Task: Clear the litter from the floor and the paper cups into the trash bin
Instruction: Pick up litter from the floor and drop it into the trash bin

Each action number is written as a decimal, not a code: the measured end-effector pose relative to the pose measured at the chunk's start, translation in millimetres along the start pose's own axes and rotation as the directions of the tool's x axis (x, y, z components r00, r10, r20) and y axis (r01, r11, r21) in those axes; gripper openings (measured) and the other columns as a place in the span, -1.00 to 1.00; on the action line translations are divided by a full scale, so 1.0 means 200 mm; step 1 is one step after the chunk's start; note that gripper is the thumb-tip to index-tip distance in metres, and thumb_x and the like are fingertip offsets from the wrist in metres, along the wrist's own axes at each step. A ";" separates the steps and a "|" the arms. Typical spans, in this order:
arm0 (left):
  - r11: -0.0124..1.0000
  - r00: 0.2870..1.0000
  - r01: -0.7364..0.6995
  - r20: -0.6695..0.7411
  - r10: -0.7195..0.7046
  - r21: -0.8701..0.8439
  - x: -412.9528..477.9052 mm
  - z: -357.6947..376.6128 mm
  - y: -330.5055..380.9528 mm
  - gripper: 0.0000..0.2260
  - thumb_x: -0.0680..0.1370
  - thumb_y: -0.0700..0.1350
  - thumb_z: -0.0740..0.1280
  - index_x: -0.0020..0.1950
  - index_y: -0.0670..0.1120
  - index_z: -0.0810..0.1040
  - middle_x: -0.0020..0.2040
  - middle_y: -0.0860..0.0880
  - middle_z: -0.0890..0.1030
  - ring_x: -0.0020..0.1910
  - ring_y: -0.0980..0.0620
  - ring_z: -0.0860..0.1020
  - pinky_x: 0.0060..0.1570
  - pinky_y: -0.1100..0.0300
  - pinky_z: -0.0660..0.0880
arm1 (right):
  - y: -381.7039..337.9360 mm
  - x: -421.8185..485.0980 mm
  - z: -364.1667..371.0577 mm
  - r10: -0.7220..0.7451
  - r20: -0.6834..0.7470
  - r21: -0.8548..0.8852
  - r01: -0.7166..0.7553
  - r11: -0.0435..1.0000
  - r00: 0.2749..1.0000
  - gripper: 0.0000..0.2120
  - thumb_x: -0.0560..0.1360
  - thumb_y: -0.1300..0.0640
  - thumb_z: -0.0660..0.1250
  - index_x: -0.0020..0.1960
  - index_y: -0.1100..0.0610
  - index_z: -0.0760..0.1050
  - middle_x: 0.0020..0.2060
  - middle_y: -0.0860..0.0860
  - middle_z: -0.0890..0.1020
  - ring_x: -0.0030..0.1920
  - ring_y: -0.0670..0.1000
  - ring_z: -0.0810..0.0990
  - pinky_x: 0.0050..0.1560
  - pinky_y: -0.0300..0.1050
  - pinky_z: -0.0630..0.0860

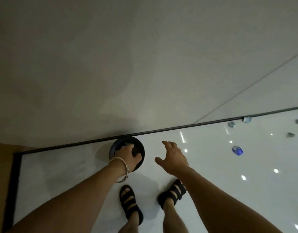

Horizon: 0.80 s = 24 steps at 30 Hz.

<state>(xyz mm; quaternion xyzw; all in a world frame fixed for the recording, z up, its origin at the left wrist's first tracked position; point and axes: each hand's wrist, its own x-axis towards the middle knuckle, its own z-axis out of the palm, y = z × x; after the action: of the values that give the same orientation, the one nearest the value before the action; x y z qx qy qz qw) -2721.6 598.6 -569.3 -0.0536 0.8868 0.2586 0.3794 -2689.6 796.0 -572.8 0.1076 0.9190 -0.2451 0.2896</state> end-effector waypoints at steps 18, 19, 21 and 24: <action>0.779 0.878 -0.469 0.314 0.360 0.416 -0.71 0.88 1.80 -0.44 0.56 0.11 0.22 0.50 -0.05 0.20 0.47 -0.08 0.28 0.41 -0.05 0.29 0.39 0.10 0.24 | 1.66 -1.36 -0.79 0.542 -0.194 0.414 -0.432 0.801 0.818 -0.27 0.51 -0.16 0.27 0.57 0.01 0.06 0.47 0.03 0.23 0.39 0.09 0.32 0.24 -0.02 0.43; 0.772 0.873 -0.478 0.324 0.364 0.420 -0.73 0.96 1.88 -0.44 0.56 0.11 0.23 0.50 -0.05 0.21 0.47 -0.08 0.28 0.40 -0.05 0.30 0.38 0.09 0.25 | 1.77 -1.41 -0.80 0.561 -0.190 0.422 -0.448 0.788 0.806 -0.26 0.51 -0.16 0.27 0.56 0.01 0.05 0.47 0.04 0.23 0.39 0.10 0.32 0.24 -0.02 0.43; 0.780 0.867 -0.484 0.341 0.364 0.396 -0.75 1.11 2.03 -0.44 0.55 0.11 0.24 0.49 -0.05 0.21 0.47 -0.09 0.28 0.39 -0.06 0.33 0.37 0.07 0.28 | 1.97 -1.49 -0.84 0.594 -0.184 0.429 -0.479 0.765 0.783 -0.27 0.51 -0.16 0.27 0.56 0.01 0.05 0.47 0.04 0.23 0.39 0.10 0.32 0.23 -0.02 0.43; 0.790 0.856 -0.487 0.382 0.348 0.372 -0.74 1.26 2.20 -0.43 0.55 0.12 0.23 0.50 -0.03 0.20 0.47 -0.08 0.26 0.39 -0.06 0.33 0.37 0.09 0.29 | 2.19 -1.53 -0.94 0.625 -0.147 0.411 -0.527 0.744 0.767 -0.27 0.51 -0.14 0.28 0.56 0.02 0.05 0.47 0.05 0.23 0.39 0.11 0.32 0.23 -0.01 0.42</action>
<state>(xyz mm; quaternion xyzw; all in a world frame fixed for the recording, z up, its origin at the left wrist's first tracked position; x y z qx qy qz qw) -2582.1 1087.7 -426.9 0.2752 0.8450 0.1264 0.4408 -2384.3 1249.9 -430.3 0.4709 0.8122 -0.2825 0.1970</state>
